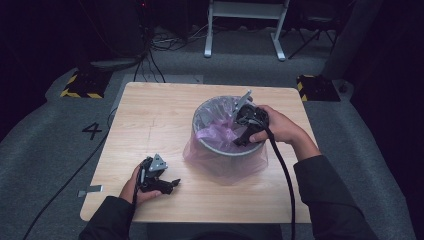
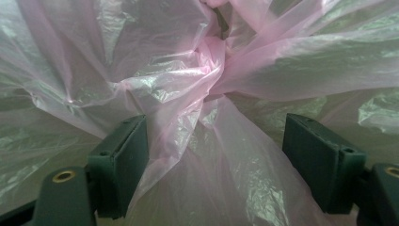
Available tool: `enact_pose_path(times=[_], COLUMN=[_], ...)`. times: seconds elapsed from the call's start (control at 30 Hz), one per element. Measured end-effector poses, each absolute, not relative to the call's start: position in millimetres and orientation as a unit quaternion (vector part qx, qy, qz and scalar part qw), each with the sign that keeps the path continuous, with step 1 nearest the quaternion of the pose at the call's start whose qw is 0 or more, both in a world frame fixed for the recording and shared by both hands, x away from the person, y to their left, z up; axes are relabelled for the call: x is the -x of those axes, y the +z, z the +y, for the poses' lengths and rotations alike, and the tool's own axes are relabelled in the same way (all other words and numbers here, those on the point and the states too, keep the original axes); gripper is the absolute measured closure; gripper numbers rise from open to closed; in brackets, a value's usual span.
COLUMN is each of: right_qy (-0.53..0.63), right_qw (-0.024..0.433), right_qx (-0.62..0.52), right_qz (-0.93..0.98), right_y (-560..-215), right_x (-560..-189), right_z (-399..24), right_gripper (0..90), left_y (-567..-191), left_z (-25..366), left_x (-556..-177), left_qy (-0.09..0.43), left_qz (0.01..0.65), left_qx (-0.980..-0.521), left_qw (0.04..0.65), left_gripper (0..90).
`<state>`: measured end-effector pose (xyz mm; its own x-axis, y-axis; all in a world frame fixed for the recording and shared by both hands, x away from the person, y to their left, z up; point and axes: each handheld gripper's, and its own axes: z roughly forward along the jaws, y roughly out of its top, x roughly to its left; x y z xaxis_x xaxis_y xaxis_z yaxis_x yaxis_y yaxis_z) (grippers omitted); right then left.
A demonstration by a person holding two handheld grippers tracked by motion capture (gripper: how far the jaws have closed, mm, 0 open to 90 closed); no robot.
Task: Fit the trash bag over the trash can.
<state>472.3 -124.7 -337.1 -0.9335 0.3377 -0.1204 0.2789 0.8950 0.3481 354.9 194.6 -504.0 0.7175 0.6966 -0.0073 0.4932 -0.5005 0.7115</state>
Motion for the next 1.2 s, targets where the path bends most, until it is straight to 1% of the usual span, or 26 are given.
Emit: enact_pose_path(times=[0.37,0.83,1.2], right_qy=[0.183,0.24,0.283], right_qw=[0.092,0.121,0.123], right_qx=[-0.155,-0.152,-0.155], right_qz=[0.967,0.951,0.939], right_y=[-337,-330,-328], right_x=[-472,-465,-459], right_z=[-126,-136,-141], right_gripper=[24.4,23.6,23.3], left_y=[-504,-504,-504], left_z=[195,195,195], left_x=[-355,-355,-355], left_qy=[0.142,0.142,0.142], left_qz=[0.348,0.348,0.348], left_qx=[-0.855,-0.855,-0.854], left_qw=[0.359,0.359,0.358], left_gripper=[14.8,14.8,14.8])
